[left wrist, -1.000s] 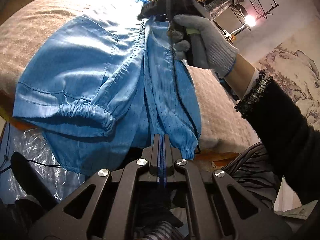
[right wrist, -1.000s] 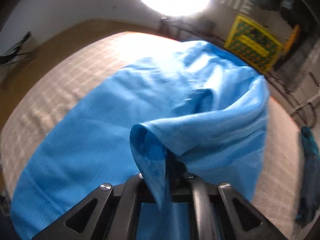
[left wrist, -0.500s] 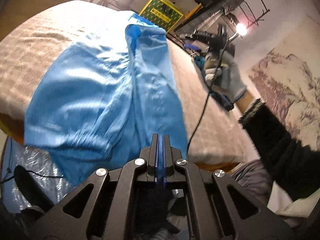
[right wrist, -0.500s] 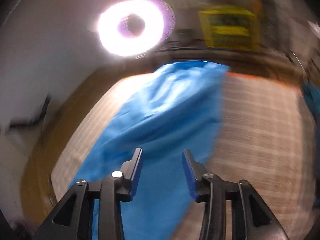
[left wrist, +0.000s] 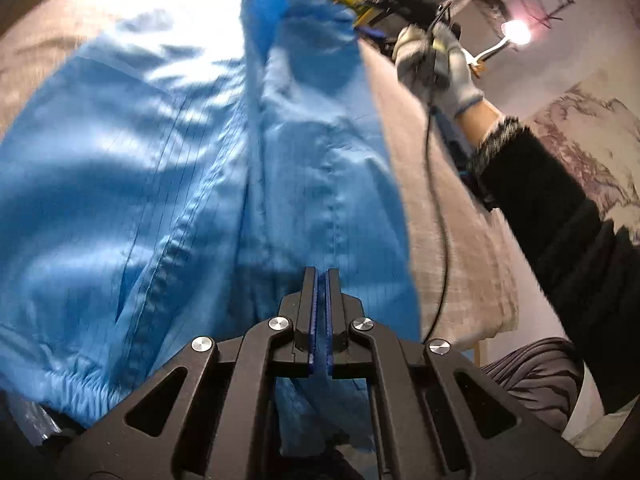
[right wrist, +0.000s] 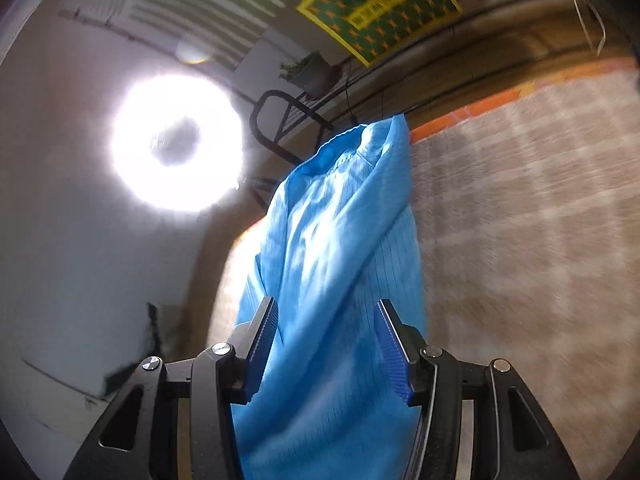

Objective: Fold large clothes

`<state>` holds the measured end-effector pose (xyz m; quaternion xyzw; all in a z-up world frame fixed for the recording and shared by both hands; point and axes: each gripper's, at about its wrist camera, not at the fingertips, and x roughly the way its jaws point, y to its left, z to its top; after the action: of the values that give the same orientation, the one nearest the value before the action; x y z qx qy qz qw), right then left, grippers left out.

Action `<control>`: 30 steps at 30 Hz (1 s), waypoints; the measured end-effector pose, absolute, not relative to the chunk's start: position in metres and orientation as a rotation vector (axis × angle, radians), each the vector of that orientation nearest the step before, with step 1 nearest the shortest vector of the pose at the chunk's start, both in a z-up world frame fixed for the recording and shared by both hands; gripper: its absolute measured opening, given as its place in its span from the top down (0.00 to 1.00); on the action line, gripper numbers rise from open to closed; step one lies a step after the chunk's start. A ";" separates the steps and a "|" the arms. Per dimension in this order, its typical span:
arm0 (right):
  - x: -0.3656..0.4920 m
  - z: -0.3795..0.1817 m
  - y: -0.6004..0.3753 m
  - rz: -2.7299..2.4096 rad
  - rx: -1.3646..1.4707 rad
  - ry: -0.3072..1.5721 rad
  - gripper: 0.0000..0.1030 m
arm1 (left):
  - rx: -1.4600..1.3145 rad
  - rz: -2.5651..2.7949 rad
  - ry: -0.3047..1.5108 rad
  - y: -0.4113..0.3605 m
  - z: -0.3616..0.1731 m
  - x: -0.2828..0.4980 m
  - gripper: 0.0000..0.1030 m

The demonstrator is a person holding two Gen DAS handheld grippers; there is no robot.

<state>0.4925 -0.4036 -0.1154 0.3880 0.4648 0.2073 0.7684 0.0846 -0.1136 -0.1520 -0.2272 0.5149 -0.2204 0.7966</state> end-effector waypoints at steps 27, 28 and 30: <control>0.552 -0.067 -0.371 0.280 0.301 0.977 0.69 | -0.547 -0.516 1.118 -0.096 -0.168 0.095 1.00; 0.540 -0.064 -0.368 0.346 0.298 0.979 0.69 | -0.552 -0.514 1.118 -0.095 -0.169 0.094 1.00; 0.513 -0.062 -0.357 0.476 0.274 0.992 0.69 | -0.548 -0.511 1.116 -0.094 -0.169 0.092 1.00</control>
<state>0.5135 -0.3573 -0.0621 0.1297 0.4697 0.2256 0.8436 0.0922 -0.0937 -0.1687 -0.2538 0.5171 -0.2366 0.7825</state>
